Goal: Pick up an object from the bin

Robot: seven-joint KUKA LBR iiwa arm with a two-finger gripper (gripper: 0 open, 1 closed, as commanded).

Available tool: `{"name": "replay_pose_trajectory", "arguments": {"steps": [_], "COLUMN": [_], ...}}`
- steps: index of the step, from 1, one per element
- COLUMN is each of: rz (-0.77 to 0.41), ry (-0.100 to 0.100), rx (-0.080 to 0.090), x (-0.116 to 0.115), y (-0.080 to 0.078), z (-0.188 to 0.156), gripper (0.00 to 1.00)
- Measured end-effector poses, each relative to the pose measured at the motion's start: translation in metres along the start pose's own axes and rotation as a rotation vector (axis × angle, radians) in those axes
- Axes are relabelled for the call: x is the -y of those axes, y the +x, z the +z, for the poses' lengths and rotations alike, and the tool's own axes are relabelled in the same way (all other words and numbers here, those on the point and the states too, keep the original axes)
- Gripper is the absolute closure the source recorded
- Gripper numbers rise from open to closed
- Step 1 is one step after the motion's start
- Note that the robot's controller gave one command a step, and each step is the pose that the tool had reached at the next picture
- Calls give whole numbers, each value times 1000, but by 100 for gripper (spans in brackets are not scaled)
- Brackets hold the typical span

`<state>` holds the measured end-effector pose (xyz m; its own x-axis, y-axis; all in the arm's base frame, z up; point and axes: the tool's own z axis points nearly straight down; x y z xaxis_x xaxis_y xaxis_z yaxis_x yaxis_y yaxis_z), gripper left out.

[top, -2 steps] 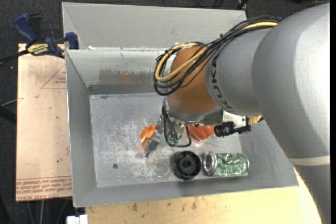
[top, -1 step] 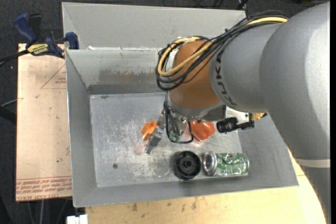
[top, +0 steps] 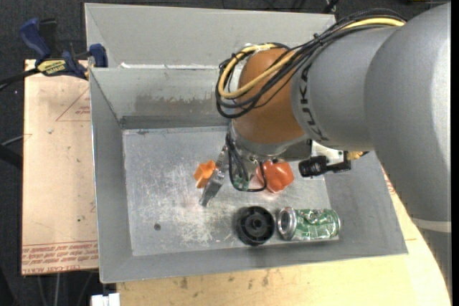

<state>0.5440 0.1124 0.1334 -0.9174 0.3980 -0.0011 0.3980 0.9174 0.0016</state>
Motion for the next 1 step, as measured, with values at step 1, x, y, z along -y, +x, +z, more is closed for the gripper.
{"name": "replay_pose_trajectory", "arguments": {"steps": [1], "rz": [0], "ry": [-2], "rx": [2], "x": [0], "y": [-1], "z": [-8], "gripper": [100]}}
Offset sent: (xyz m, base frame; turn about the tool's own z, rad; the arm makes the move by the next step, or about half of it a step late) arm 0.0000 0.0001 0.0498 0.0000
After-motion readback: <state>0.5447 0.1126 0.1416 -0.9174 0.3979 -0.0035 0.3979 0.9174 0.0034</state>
